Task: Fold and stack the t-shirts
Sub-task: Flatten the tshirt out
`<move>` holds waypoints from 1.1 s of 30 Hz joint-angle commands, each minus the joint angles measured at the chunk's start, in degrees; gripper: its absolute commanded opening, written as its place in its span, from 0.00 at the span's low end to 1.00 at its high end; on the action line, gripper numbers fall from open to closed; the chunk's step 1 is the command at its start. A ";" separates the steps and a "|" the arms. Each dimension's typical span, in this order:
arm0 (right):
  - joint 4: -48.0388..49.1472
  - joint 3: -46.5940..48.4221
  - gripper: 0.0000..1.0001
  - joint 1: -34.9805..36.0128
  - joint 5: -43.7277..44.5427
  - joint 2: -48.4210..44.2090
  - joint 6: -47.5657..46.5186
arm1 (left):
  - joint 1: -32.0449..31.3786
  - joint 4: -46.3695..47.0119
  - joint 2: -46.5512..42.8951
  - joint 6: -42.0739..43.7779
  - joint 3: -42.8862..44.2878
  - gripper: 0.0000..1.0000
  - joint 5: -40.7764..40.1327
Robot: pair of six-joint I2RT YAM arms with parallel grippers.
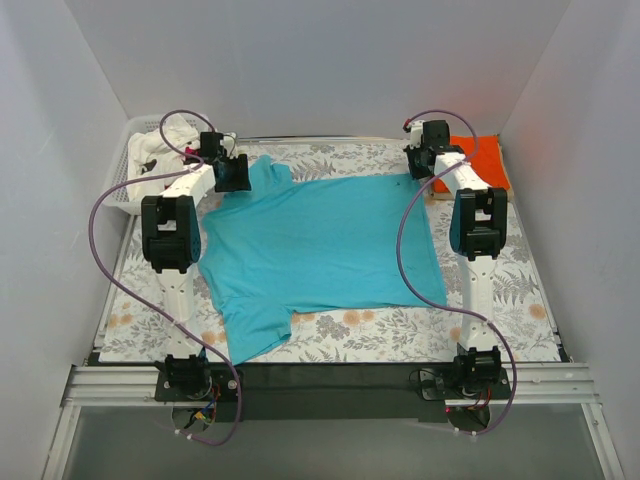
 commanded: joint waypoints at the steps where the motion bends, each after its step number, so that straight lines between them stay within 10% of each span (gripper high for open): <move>1: 0.84 0.83 0.01 -0.42 -0.64 0.76 -0.27 | 0.42 -0.26 0.45 -0.19 1.88 0.51 -2.91; 33: 1.28 -0.58 0.01 -0.42 -1.34 -1.26 -4.49 | 1.91 -0.52 7.57 1.48 8.38 0.40 0.76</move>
